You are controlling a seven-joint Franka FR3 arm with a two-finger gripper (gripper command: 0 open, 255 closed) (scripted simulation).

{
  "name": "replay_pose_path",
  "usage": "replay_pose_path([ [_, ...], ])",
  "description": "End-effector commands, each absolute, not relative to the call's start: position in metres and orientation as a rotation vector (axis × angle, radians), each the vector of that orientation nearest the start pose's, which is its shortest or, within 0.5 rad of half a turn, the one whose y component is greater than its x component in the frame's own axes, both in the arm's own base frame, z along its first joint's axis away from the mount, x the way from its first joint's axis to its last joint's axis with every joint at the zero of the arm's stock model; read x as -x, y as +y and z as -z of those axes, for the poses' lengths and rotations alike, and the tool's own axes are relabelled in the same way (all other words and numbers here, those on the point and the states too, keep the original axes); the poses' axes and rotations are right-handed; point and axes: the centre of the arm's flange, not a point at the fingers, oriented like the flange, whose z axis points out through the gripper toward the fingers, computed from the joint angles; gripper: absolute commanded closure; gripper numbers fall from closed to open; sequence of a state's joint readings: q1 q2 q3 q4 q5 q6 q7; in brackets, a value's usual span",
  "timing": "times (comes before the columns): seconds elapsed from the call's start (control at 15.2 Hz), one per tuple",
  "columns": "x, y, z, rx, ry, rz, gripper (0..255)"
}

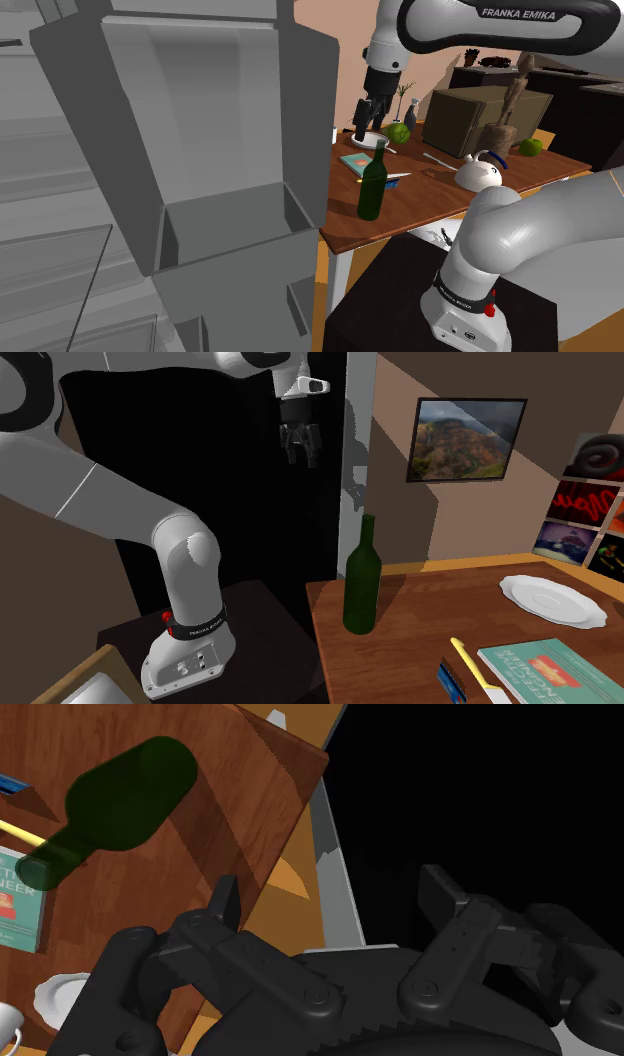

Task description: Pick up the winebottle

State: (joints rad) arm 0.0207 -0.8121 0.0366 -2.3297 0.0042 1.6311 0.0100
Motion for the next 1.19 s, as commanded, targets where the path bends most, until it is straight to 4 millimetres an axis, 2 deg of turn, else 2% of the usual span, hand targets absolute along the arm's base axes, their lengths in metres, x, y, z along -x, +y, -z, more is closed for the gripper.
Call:
replay_pose_path([
  [0.0,-0.305,0.022,-0.617,3.155,-0.059,0.18,0],
  [1.12,-0.356,-0.178,-0.541,3.183,0.152,0.164,0],
])
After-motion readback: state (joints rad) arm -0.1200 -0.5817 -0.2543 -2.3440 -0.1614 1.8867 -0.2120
